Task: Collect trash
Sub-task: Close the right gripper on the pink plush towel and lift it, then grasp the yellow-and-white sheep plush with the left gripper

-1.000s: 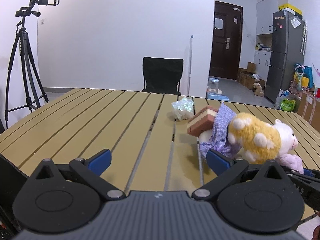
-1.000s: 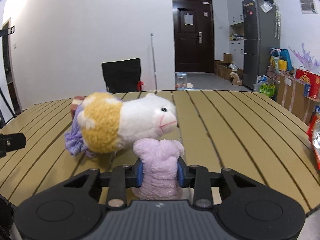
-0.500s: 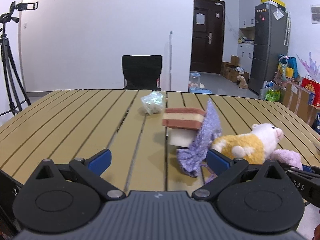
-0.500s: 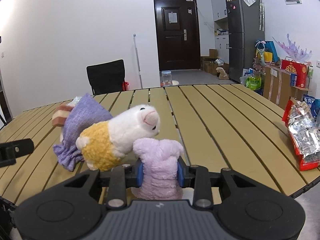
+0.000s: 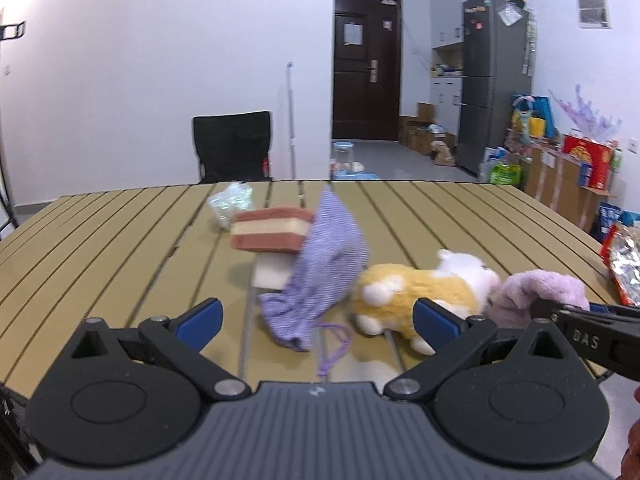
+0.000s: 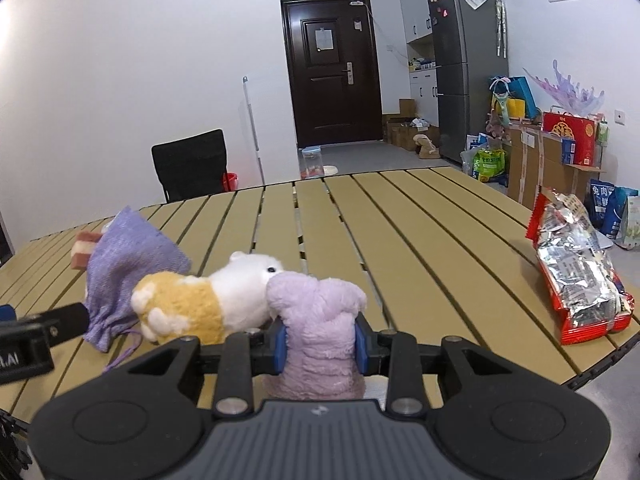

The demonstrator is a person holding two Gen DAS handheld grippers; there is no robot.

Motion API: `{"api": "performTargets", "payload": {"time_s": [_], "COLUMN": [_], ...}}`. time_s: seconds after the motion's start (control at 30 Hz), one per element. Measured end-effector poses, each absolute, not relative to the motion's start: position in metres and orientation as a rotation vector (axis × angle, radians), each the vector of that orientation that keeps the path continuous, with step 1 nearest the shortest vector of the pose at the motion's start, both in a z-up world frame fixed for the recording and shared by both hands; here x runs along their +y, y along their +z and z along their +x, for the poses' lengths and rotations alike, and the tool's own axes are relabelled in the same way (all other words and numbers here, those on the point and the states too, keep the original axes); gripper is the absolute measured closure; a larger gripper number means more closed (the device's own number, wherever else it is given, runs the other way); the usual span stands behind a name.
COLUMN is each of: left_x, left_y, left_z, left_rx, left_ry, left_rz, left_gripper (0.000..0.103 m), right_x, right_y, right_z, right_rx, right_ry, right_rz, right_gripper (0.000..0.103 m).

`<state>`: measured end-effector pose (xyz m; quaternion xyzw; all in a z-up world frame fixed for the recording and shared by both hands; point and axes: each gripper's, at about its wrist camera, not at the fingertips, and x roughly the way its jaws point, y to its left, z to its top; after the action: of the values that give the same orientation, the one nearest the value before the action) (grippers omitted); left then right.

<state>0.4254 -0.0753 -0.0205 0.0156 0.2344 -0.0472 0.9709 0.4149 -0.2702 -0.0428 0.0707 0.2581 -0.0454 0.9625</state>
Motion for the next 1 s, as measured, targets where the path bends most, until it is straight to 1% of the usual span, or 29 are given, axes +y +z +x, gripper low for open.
{"api": "performTargets", "payload": {"time_s": [0.3, 0.7, 1.0], "left_x": [-0.108, -0.138, -0.151], "left_y": [-0.029, -0.045, -0.059], "left_z": [0.436, 0.49, 0.514], "left_rx": [0.48, 0.599, 0.635], "left_ry": [-0.183, -0.232, -0.244], "left_rz": [0.061, 0.074, 0.124], "left_gripper": [0.0, 0.0, 0.0], "right_x": [-0.3, -0.33, -0.336], "right_y": [-0.038, -0.038, -0.043], "right_z": [0.411, 0.415, 0.422], "right_rx": [0.487, 0.44, 0.438], "right_ry": [-0.115, -0.167, -0.149], "right_rz": [0.175, 0.144, 0.154], "right_gripper": [0.072, 0.072, 0.072]}}
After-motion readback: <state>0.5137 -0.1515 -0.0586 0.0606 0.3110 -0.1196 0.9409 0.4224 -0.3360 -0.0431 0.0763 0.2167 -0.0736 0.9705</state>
